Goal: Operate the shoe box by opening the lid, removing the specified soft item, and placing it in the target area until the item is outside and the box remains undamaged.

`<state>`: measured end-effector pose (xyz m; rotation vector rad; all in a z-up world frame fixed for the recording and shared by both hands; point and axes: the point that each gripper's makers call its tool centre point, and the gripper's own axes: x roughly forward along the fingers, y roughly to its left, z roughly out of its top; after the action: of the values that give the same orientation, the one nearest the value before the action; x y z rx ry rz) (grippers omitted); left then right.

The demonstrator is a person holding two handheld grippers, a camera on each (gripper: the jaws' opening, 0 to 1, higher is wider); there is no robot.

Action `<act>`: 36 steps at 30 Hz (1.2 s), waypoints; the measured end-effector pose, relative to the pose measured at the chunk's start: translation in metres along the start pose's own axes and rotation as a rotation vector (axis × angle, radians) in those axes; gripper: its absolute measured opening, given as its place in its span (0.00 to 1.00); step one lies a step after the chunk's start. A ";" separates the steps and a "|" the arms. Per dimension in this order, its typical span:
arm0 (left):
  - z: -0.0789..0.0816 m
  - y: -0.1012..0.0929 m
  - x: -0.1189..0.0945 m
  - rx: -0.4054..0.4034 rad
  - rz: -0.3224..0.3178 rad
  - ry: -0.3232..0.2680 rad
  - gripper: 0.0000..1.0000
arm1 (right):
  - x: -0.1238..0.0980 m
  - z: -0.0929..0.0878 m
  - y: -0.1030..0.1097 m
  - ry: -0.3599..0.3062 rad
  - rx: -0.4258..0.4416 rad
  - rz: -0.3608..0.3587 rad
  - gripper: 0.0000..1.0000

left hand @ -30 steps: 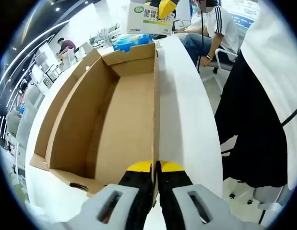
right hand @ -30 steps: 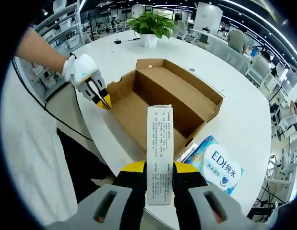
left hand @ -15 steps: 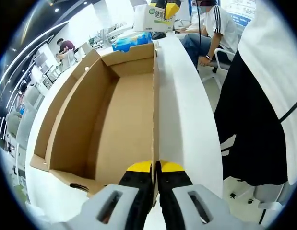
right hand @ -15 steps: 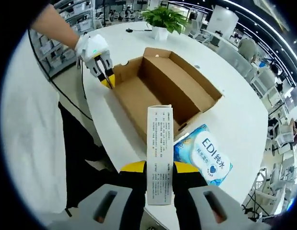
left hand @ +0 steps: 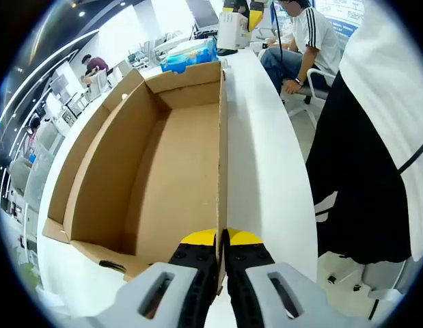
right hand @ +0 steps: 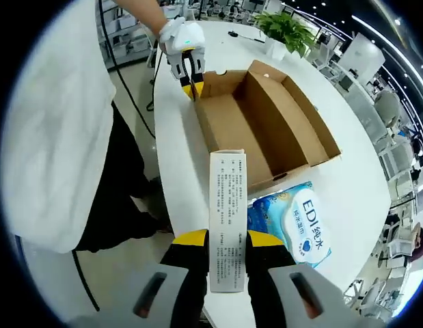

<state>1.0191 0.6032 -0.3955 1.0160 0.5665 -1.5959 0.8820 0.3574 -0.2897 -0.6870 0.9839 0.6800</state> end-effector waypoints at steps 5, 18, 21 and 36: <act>-0.001 0.000 0.000 0.002 -0.001 -0.001 0.02 | -0.003 -0.017 -0.008 0.066 -0.029 -0.021 0.18; 0.000 0.000 -0.001 0.002 0.001 -0.001 0.02 | 0.006 -0.044 -0.013 0.141 -0.139 -0.009 0.18; -0.001 0.000 0.000 0.002 0.001 0.000 0.02 | 0.012 -0.048 -0.010 0.156 -0.195 0.006 0.18; -0.002 0.001 0.000 0.003 0.003 0.001 0.03 | 0.043 -0.053 -0.001 0.167 -0.270 0.042 0.19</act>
<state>1.0203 0.6042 -0.3963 1.0193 0.5631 -1.5944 0.8730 0.3243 -0.3487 -0.9747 1.0719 0.8106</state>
